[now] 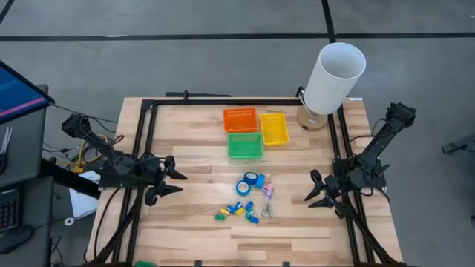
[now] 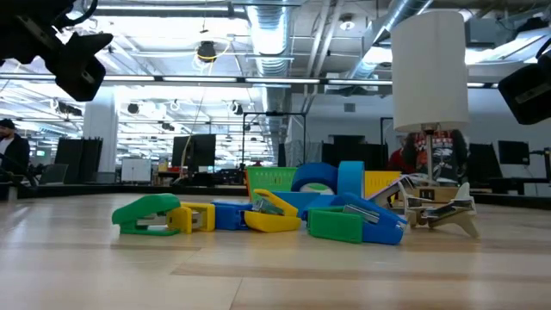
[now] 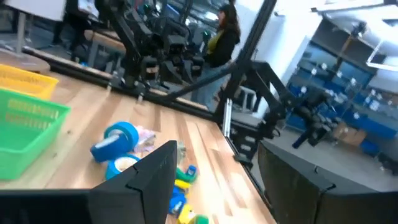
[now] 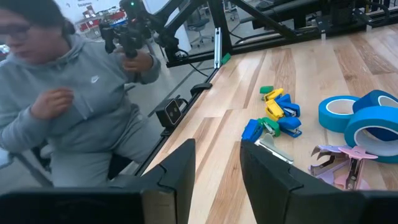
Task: Pick and place Stapler, Stapler remover, tape
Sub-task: Put the light blue tape into the yellow bin
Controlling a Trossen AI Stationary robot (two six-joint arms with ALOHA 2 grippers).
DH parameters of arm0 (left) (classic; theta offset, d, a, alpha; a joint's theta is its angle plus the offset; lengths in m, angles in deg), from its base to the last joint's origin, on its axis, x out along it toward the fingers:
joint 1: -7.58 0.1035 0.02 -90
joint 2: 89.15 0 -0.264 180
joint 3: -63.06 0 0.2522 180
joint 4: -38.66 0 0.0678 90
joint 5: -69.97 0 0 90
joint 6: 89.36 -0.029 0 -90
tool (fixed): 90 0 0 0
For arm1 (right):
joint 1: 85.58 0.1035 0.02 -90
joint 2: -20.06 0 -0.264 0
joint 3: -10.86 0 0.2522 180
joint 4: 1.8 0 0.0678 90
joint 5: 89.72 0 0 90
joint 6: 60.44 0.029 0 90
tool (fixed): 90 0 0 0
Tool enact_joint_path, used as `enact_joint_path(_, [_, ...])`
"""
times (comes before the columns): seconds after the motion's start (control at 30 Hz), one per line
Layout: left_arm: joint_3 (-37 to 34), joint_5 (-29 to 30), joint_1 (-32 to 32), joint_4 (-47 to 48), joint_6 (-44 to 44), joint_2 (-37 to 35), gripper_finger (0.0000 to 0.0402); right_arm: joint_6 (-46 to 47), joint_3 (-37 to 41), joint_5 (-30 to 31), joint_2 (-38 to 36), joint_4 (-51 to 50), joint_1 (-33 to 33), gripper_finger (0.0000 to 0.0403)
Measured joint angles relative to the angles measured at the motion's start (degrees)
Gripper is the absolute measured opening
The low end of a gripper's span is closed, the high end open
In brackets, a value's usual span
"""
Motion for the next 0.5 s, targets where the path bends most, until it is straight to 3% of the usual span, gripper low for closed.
enact_joint_path(0.27, [0.0,10.1,1.1,-5.5,0.0,0.0,0.0214,0.0,0.0,0.0,0.0,0.0,0.0,0.0120])
enact_joint_path(0.5, [0.0,10.9,2.6,-6.3,-0.3,0.0,0.0214,0.0,0.0,0.0,0.0,0.0,0.0,0.0120])
